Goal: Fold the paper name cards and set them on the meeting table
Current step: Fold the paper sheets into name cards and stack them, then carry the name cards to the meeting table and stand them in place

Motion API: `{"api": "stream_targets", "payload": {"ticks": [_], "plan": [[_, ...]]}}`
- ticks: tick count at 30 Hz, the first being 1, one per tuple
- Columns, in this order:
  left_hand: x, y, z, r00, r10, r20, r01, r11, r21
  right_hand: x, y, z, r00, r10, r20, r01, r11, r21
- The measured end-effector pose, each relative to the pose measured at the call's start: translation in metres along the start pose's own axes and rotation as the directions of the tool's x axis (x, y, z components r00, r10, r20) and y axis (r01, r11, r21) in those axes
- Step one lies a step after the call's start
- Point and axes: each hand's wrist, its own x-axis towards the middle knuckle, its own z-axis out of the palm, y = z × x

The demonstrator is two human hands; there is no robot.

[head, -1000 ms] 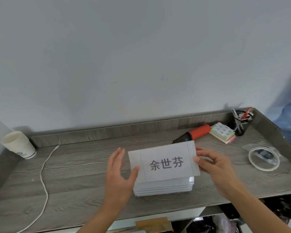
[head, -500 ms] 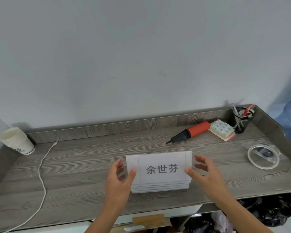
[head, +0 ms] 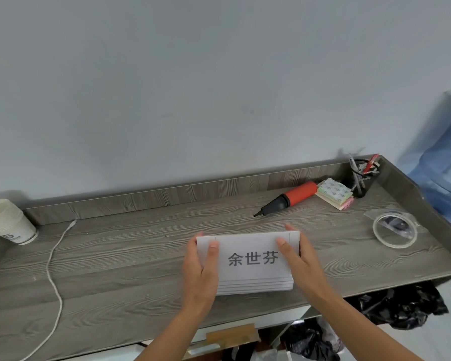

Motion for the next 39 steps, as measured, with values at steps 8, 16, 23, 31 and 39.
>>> {"api": "stream_targets", "payload": {"ticks": [8, 16, 23, 31, 39], "plan": [[-0.037, 0.004, 0.005, 0.978, 0.035, 0.205, -0.036, 0.999, 0.003, -0.071, 0.002, -0.011, 0.953, 0.074, -0.294, -0.063, 0.997, 0.048], [-0.103, 0.011, 0.020, 0.877, -0.018, 0.480, 0.019, 1.000, 0.003, -0.168, 0.024, -0.051, 0.832, 0.117, -0.542, -0.093, 0.993, 0.072], [-0.177, 0.008, 0.047, 0.779, -0.058, 0.624, -0.013, 0.994, 0.108, -0.257, 0.063, -0.090, 0.748, 0.214, -0.628, -0.132, 0.976, 0.175], [-0.331, -0.004, 0.117, 0.519, -0.059, 0.853, -0.158, 0.974, 0.163, -0.421, 0.127, -0.171, 0.505, 0.327, -0.799, -0.133, 0.944, 0.302], [-0.482, -0.009, 0.198, 0.160, -0.096, 0.982, -0.194, 0.973, 0.126, -0.570, 0.164, -0.233, 0.134, 0.442, -0.887, -0.018, 0.896, 0.443]]}}
